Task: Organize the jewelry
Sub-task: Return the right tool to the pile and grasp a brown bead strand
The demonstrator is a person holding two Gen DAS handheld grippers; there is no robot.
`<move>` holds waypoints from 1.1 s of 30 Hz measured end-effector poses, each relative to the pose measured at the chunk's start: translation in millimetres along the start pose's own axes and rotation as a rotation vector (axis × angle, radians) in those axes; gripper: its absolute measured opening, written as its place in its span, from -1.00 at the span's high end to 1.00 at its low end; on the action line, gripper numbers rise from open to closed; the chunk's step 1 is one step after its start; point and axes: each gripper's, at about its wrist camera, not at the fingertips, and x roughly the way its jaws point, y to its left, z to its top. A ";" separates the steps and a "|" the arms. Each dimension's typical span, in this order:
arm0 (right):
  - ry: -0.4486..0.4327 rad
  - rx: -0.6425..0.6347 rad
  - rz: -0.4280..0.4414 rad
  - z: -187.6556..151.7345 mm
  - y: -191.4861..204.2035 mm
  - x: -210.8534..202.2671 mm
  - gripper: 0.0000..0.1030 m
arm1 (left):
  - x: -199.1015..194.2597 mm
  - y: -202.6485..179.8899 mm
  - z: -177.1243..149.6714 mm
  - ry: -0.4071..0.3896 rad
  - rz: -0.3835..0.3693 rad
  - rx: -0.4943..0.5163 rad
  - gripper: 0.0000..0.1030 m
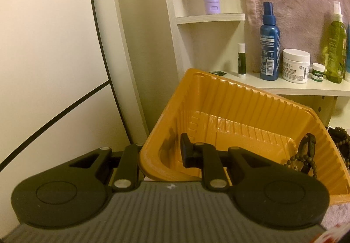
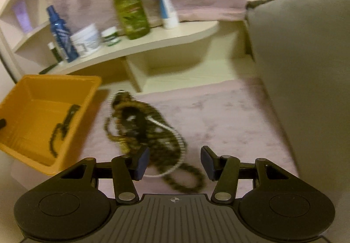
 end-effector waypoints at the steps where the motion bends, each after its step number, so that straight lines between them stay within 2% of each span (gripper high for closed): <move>1: 0.001 0.000 -0.007 0.9 -3.1 0.5 -0.03 | 0.0 0.0 0.1 0.000 0.000 0.000 0.65; 10: -0.010 -0.022 0.004 7.9 -11.9 4.2 0.01 | -0.4 0.4 0.4 -0.001 -0.003 0.002 0.65; 12: -0.009 -0.036 0.016 9.5 -10.1 5.9 0.18 | -0.6 0.2 0.5 -0.001 -0.002 0.002 0.65; 15: 0.004 -0.060 0.023 10.5 -8.1 11.6 0.32 | -0.8 0.8 0.2 0.000 -0.003 0.001 0.65; 20: 0.012 -0.090 0.025 12.7 -6.2 21.3 0.47 | -1.2 1.9 -0.2 0.002 -0.003 -0.002 0.65; 26: -0.002 -0.122 0.055 20.1 3.3 26.4 0.49 | -1.3 1.4 -0.5 0.001 -0.001 -0.002 0.65; 33: 0.032 -0.169 0.039 20.2 9.1 41.1 0.49 | -0.1 1.9 -0.3 0.005 -0.001 -0.002 0.65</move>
